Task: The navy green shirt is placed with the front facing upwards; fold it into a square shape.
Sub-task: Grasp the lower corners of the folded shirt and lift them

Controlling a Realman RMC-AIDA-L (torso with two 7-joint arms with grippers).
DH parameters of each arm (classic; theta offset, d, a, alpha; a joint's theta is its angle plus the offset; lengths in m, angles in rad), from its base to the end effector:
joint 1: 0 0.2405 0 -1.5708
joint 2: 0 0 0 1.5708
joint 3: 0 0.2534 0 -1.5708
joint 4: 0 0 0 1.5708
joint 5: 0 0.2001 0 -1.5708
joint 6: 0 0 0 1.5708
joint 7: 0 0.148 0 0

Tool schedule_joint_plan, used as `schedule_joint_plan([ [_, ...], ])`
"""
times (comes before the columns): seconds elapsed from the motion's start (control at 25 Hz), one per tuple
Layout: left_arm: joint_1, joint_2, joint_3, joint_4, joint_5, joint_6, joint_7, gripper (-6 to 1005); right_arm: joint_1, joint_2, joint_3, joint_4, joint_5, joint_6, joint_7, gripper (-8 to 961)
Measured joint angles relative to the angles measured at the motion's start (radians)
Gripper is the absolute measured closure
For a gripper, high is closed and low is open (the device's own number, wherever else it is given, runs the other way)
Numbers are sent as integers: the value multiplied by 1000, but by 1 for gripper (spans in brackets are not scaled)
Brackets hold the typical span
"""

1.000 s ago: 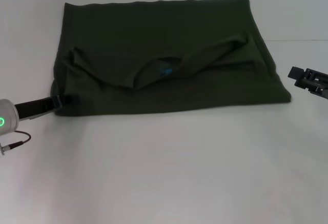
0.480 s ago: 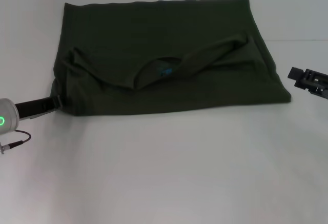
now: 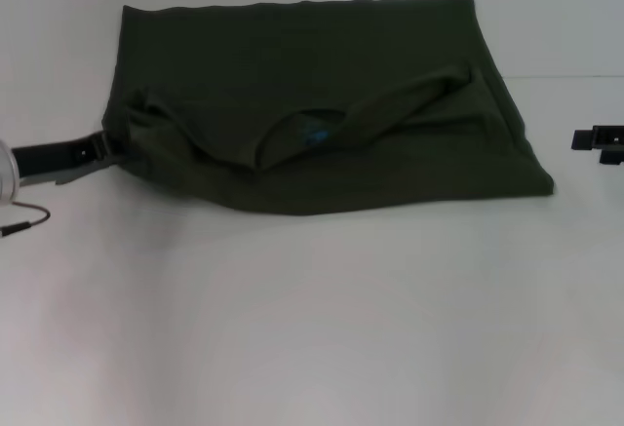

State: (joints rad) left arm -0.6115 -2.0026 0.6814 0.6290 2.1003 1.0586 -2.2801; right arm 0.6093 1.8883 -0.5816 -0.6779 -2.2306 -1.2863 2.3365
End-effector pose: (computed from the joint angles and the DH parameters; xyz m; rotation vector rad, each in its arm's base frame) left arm -0.2969 0.3967 0.0384 -1.9411 -1.6125 -0.6106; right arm 0.3087 0.3859 0.0935 -2.0054 1.6346 0.5210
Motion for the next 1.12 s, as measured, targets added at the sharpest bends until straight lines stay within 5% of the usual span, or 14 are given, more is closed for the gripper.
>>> schedule_joint_plan([
  [0.32, -27, 4, 0, -2, 0, -10, -18, 1000, 150, 39, -27, 17, -315, 167, 104, 289],
  [1.12, -27, -4, 0, -4, -9, -16, -13, 999, 205, 99, -134, 175, -326, 425, 109, 294],
])
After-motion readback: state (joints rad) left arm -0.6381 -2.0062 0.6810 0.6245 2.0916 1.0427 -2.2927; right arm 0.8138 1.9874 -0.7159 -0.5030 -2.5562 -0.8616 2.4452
